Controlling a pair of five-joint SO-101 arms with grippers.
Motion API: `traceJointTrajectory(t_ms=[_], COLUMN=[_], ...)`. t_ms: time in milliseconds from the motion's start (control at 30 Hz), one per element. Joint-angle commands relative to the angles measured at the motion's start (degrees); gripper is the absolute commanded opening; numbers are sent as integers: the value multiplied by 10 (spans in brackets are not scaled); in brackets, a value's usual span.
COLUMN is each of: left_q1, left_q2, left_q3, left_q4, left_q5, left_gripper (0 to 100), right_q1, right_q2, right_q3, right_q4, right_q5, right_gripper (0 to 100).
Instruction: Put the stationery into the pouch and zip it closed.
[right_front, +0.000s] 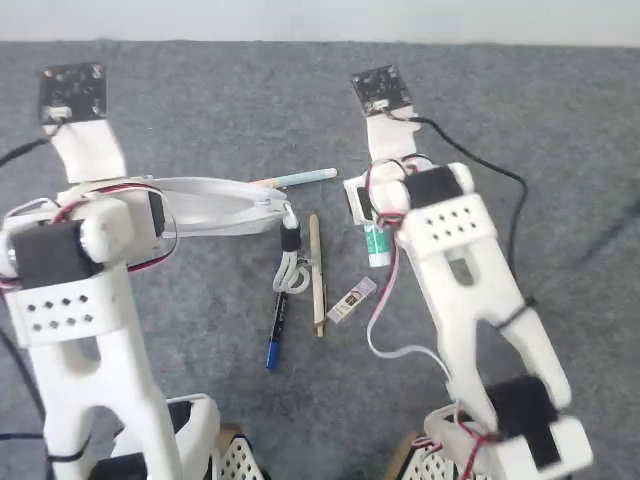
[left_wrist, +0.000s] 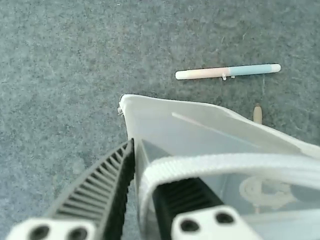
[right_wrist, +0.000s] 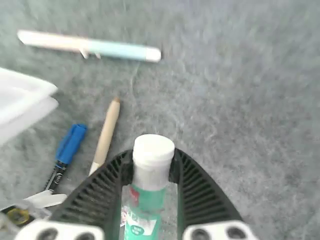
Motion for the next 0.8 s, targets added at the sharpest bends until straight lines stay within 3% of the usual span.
traceJointTrajectory(t_ms=[0,367,767], left_q1=[-4,-4,-17], left_q2=[-3,-3,-5], left_q3=[-6,44,57], left_q4=[-23,-74,-105], left_q5=[12,33,61], left_gripper=[9,10,10], right_q1=[-2,-73,-140], right_q2=[-87,-196,-264], right_q3=[-5,-7,-12], right_q4=[-14,-53,-164], right_q5=[9,15,16], right_gripper=[7,7,6])
